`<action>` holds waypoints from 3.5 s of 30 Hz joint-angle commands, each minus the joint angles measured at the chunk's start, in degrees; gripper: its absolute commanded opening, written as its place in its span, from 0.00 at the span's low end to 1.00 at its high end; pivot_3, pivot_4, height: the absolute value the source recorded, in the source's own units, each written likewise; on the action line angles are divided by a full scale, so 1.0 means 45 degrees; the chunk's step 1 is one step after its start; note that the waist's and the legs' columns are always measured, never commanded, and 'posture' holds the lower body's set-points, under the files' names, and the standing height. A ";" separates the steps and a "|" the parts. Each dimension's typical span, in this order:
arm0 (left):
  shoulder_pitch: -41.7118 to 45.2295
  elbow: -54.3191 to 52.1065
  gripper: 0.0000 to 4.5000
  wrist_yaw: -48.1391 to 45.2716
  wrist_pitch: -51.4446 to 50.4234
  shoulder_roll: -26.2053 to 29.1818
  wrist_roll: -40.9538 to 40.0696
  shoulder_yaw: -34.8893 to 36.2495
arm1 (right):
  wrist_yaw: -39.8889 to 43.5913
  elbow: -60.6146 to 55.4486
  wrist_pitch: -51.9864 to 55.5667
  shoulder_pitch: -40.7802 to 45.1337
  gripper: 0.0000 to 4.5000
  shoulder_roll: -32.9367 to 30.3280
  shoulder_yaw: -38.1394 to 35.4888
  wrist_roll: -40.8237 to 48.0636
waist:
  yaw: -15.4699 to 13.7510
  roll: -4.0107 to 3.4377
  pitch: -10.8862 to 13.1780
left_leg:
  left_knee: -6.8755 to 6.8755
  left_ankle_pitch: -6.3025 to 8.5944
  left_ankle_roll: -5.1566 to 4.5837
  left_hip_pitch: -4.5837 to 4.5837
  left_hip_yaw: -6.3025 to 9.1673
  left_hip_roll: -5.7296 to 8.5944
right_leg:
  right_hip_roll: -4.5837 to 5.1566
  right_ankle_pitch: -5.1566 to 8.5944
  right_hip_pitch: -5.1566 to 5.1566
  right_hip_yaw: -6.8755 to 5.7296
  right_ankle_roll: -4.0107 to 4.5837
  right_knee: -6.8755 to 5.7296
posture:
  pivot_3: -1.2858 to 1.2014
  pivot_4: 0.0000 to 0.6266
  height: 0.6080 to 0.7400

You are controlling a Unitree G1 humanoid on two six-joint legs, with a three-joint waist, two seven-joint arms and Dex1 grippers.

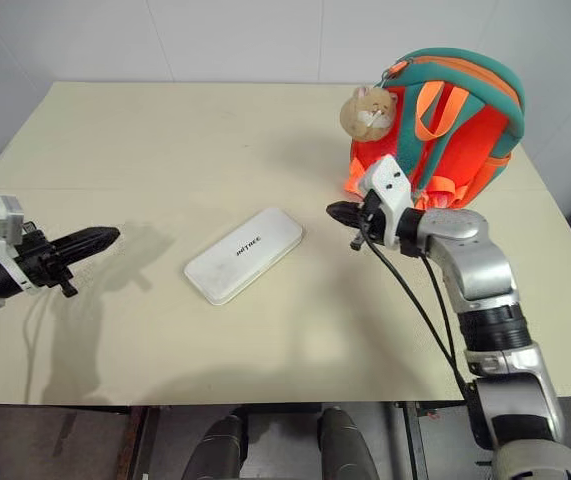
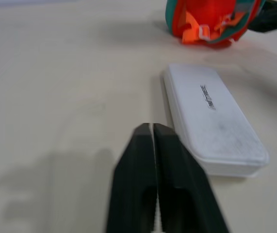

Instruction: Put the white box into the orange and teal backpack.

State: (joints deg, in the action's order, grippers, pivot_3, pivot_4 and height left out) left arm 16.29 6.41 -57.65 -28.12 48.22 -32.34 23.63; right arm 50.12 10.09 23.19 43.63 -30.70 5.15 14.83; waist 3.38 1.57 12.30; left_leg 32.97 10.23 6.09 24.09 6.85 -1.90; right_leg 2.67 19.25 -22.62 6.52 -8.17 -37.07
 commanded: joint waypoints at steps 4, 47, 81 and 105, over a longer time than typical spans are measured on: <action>-0.0769 -0.1862 0.00 0.0885 -0.2225 -0.0439 -0.1130 -0.0064 | -0.0208 0.2121 -0.1320 0.1392 0.00 0.1119 0.0839 -0.1266 | 0.0006 0.0000 0.0000 | 0.0002 0.0000 0.0000 -0.0002 0.0000 0.0001 | 0.0001 0.0000 0.0001 0.0001 0.0000 -0.0006 | 0.52 0.24 1.00; -0.0324 -0.2226 0.00 0.3250 -0.4755 -0.2643 -0.1580 -0.1742 | 0.1324 0.2484 -0.1318 0.1191 0.00 0.2434 0.2458 -0.3520 | 0.0000 0.0006 -0.0005 | 0.0020 -0.0010 0.0020 -0.0032 0.0007 0.0008 | -0.0002 0.0000 0.0006 0.0001 0.0001 -0.0064 | 0.52 0.24 1.00; -0.0428 -0.2573 0.00 0.2982 -0.5192 -0.2499 -0.1617 -0.1929 | -0.2462 0.8939 -0.3480 0.4362 0.00 0.3558 0.1474 -0.4505 | 0.0050 0.0007 -0.0004 | -0.0013 -0.0003 0.0025 -0.0005 0.0007 0.0008 | 0.0003 -0.0003 0.0000 -0.0001 0.0002 0.0011 | 0.52 0.24 1.00; -0.0076 -0.2367 0.00 0.2744 -0.4889 -0.2274 -0.1364 -0.2192 | 0.1541 0.4617 -0.2144 0.2313 0.00 0.2551 0.2373 -0.4481 | 0.0012 0.0007 -0.0004 | -0.0011 -0.0001 0.0029 -0.0005 0.0009 0.0008 | 0.0002 -0.0003 0.0001 -0.0003 0.0001 0.0007 | 0.52 0.24 1.00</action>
State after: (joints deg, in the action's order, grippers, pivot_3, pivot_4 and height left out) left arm 14.24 -3.42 -43.74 -51.39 37.41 -38.04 14.55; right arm 54.07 35.61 12.82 54.55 -20.02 14.51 -6.64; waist 3.44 1.60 12.28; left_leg 32.92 10.23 6.22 24.07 6.89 -1.86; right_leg 2.68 19.24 -22.62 6.51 -8.16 -37.04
